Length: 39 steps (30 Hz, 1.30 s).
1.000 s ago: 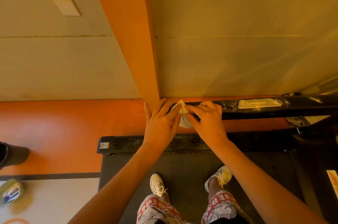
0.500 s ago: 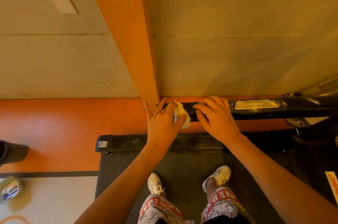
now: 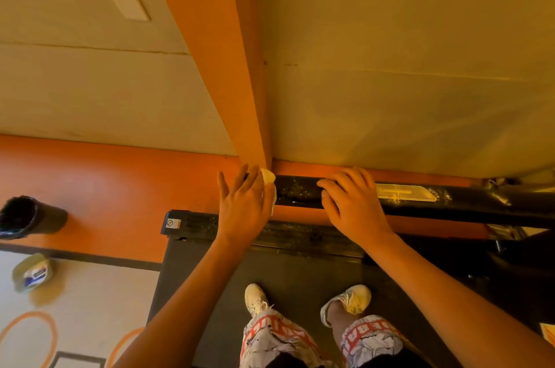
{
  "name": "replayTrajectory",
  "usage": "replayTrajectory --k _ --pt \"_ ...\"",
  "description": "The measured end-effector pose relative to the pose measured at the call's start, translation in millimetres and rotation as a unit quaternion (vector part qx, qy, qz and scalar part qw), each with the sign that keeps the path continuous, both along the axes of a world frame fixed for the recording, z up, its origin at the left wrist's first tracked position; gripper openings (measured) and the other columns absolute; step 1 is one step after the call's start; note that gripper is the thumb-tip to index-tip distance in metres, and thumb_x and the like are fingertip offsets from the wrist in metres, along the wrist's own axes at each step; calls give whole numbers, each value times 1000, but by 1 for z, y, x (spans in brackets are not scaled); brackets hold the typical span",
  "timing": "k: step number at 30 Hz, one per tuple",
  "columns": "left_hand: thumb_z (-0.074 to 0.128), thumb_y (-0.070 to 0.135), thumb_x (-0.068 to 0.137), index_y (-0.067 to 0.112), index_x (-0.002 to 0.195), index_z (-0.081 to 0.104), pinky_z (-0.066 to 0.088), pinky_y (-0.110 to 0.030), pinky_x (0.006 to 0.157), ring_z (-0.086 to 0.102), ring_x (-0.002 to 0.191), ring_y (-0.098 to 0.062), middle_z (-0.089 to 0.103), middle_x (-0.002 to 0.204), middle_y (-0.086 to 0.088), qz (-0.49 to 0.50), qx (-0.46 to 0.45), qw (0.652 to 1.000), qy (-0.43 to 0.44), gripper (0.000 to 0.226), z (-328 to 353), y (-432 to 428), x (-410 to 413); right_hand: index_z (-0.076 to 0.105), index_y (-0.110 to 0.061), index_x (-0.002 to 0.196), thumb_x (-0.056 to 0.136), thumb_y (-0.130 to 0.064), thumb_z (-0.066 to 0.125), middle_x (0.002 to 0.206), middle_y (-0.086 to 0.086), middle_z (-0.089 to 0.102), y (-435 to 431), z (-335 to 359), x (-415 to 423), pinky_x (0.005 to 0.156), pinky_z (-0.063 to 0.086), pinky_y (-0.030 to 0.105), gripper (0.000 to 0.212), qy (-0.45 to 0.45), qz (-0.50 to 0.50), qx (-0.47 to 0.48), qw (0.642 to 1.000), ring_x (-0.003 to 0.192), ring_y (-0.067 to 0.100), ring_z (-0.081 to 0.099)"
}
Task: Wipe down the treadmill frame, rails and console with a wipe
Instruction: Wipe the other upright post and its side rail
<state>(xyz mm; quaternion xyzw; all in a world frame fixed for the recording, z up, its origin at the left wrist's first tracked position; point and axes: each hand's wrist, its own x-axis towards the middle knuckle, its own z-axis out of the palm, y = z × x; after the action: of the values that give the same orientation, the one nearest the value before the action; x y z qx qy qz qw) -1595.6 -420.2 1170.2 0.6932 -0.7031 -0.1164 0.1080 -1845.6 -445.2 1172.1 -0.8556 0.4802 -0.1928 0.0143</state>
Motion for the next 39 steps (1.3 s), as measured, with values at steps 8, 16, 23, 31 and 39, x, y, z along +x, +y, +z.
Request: replayTrajectory --k 8,16,23,31,39 --pt "35 33 104 17 150 43 0 -58 123 40 146 -27 53 149 -12 -2 7 999 37 49 -1 -18 4 73 -10 104 104 -27 43 108 9 71 -14 -6 -5 94 46 44 34 52 -41 -24 998 104 29 62" --pt "42 23 101 12 130 60 5 -62 122 52 136 -31 60 139 -12 -55 22 995 86 36 -8 -23 10 71 -5 99 104 -25 41 103 14 72 -14 -8 0 99 50 47 36 82 -63 -32 994 100 31 65" --pt "19 58 100 16 130 60 2 -56 122 52 134 -25 62 136 -8 -93 50 994 32 66 -5 -30 14 71 -6 100 105 -25 38 102 14 72 -14 -11 0 103 48 47 39 103 -63 -51 991 102 31 65" --pt "70 10 93 14 124 66 42 -51 110 73 95 -32 73 113 -3 -175 62 981 -62 31 4 -58 29 70 -6 97 104 -24 39 98 14 71 -15 -15 -1 101 50 47 37 89 -60 -78 991 96 31 66" --pt "31 41 107 19 116 64 12 -51 123 69 105 -23 71 113 -4 -146 43 988 38 41 -9 -40 29 71 -7 95 103 -25 41 95 14 71 -14 -15 -1 103 49 48 35 95 -60 -88 990 95 30 66"
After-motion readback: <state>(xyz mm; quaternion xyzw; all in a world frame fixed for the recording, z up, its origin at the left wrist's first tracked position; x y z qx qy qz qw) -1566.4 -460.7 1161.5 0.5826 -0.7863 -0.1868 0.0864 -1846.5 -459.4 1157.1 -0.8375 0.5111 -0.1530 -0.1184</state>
